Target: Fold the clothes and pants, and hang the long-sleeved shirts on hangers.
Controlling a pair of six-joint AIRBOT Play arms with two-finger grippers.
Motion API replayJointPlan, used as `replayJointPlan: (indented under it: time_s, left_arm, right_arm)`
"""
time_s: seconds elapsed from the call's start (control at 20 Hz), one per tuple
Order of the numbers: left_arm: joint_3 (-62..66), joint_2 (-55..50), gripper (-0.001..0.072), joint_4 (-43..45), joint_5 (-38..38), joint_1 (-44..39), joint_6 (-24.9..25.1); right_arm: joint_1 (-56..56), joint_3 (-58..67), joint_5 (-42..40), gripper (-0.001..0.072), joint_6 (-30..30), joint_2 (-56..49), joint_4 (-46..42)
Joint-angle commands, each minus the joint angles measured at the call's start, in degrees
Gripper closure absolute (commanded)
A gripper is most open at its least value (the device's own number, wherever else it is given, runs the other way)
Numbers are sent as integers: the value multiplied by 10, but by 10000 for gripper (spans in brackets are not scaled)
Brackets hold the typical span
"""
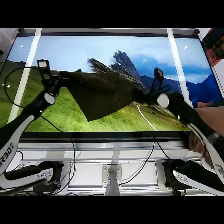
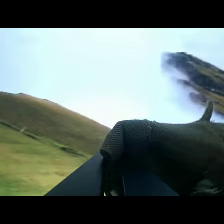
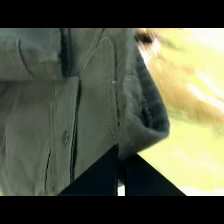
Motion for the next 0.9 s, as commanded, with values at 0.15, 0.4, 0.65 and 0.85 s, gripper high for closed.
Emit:
replayJointPlan:
  time_s: [0.15, 0.4, 0.65, 0.85]
  left_arm:
    - [0, -25, 682, -1, 44, -58, -49]
    - [0, -13, 7, -1, 7, -60, -53]
    - [0, 72, 106, 50, -275, -1, -42]
    - [0, 145, 300, 174, -518, 80, -57]
  right_arm:
    - [97, -113, -62, 701, 81, 51, -6]
    - [96, -112, -38, 12, 78, 52, -27]
    - [31, -104, 43, 23, 67, 52, -70]
    - [-63, -76, 70, 23, -22, 52, -71]
